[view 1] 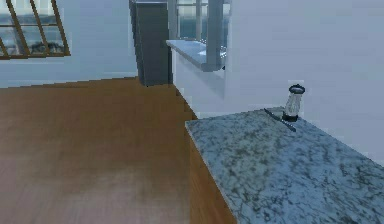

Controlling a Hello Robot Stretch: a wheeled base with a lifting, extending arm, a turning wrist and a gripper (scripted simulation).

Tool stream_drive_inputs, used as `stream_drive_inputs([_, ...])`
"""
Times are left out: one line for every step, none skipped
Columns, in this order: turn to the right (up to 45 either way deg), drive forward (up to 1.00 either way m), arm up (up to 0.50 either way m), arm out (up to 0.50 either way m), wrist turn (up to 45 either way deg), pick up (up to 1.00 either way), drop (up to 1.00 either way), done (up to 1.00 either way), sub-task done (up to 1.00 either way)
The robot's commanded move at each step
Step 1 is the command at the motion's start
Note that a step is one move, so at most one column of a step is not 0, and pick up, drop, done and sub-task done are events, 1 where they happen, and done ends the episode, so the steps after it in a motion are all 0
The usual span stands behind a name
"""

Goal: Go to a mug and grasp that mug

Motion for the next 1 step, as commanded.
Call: stream_drive_inputs([0.0, 0.0, 0.1, 0.0, 0.0, 0.0, 0.0, 0.0, 0.0])
